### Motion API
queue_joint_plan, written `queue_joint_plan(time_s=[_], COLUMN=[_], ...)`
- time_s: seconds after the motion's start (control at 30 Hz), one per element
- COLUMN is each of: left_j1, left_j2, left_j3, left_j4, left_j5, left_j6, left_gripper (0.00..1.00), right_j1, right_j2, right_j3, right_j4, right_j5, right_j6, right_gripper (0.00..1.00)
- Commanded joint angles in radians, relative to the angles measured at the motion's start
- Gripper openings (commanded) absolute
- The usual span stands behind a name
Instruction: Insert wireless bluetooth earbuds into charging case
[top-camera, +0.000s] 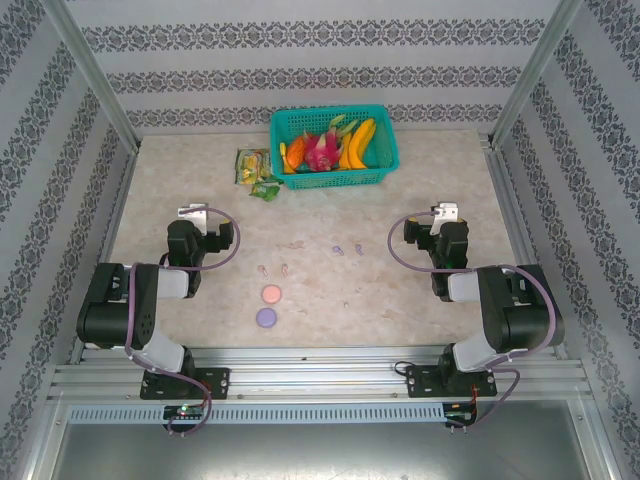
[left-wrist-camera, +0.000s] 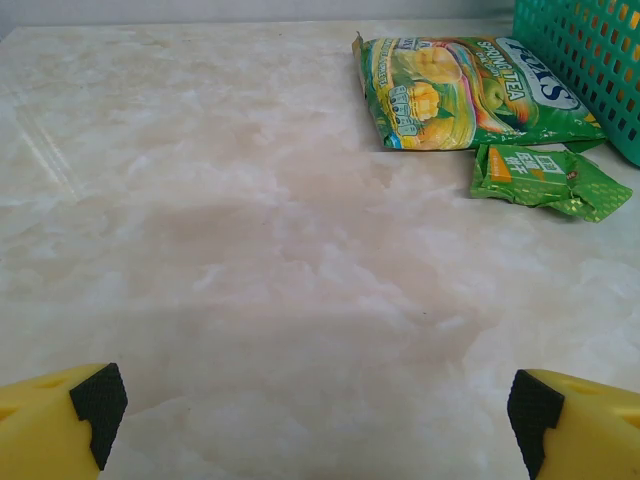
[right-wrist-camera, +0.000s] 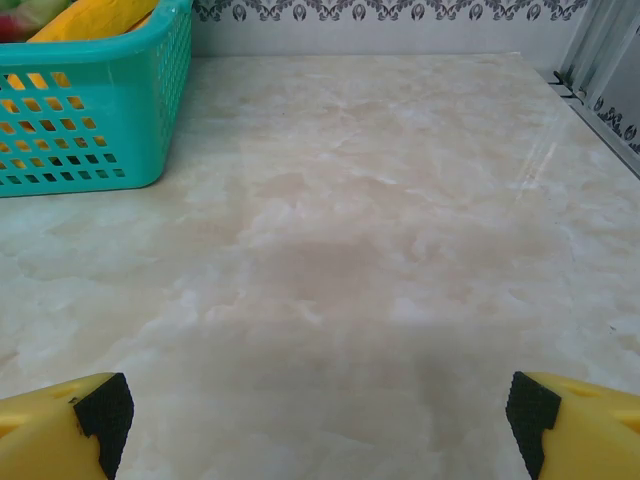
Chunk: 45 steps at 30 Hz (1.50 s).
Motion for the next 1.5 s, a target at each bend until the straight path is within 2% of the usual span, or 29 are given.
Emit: queue_joint_plan(time_s=[0.0,0.97,1.07,1.17,1.23,1.33,1.4,1.47], left_j1=[-0.007,-0.007,-0.008,-0.008,-0.010,-0.013,-0.016,-0.021], left_j2=[0.005,0.002,-0.026,-0.083,-0.106,-0.152,-0.190,-0.234], left_j3=[0.000,0.001,0.022,0.120,0.162,0.204,0.226,0.254], left_j4=[-0.007,-0.009,-0.072,-0.283,-0.372,-0.495,-0.580,-0.666], left_j5=[-0.008,-0.009,-0.026,-0.065,-0.076,-0.124,-0.132,-0.136], left_j6=[0.002,0.000,-0.005,-0.018,-0.020,-0.083,-0.149,-0.210], left_gripper=[1.00,1.00,1.00,1.00,1.00,1.00,1.00,1.00], right_j1=[-0.005,-0.019,-0.019,-0.012,-0.008,-0.010,-0.016,-0.019], right_j2=[-0.013,-0.010,-0.043,-0.192,-0.313,-0.462,-0.542,-0.595], right_j3=[0.019,0.021,-0.003,-0.015,-0.039,0.028,0.076,0.092], right_j4=[0.012,0.009,0.043,-0.060,-0.166,-0.463,-0.664,-0.711], right_j5=[-0.017,-0.047,0.036,0.116,0.106,0.116,0.157,0.060], right_j6=[-0.013,-0.001,0.025,0.042,0.071,0.276,0.524,0.538], right_gripper=[0.98,0.98,0.98,0.98,0.98,0.98,0.98,0.98])
